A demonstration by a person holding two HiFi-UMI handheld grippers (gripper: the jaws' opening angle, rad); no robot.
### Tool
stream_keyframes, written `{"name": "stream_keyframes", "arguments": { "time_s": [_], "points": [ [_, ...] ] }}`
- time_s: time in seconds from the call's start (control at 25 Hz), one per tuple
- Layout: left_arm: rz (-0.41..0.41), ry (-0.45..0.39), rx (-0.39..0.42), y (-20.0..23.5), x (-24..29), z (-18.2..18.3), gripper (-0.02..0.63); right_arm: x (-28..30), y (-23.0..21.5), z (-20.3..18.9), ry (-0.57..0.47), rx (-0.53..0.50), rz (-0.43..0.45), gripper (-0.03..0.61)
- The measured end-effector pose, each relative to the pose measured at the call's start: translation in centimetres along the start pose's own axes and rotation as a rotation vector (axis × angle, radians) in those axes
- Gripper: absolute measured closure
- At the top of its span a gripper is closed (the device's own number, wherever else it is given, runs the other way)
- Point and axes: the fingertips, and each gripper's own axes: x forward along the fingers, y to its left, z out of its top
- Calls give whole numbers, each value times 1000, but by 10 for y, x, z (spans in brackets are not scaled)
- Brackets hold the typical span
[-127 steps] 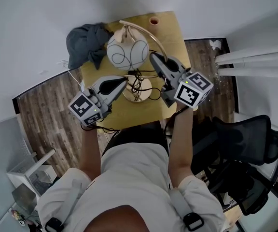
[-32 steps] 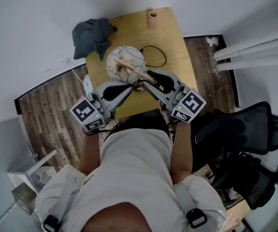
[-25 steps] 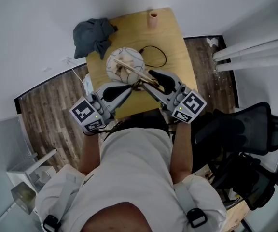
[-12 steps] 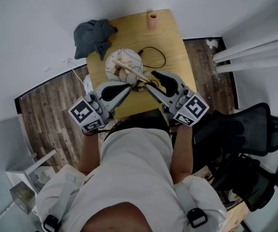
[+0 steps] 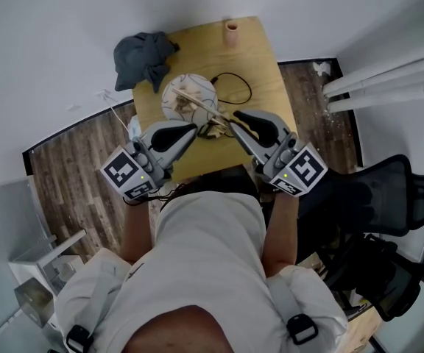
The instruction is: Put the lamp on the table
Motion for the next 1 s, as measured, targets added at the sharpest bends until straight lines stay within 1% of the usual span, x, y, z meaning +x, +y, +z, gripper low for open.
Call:
{"name": "stream_keyframes", "arguments": {
  "time_s": [0.04, 0.16, 0.28, 0.52, 0.72, 1.0],
  "points": [
    [1, -3, 4, 1, 0, 2, 614, 0, 0, 2, -1, -6, -5, 559],
    [3, -10, 17, 1, -3, 7, 614, 1, 5, 9, -13, -12, -3, 591],
    [6, -18, 26, 0, -5, 12, 614, 3, 9, 9, 4, -10, -12, 591],
    [17, -30, 17, 3, -7, 11, 614, 5, 11, -5, 22, 47, -51, 591],
    [21, -35, 1, 8, -10, 8, 614, 9, 14, -8, 23, 51, -38, 591],
    [4, -37, 9, 8, -8, 11, 614, 10, 17, -6, 25, 42, -31, 591]
  ]
}}
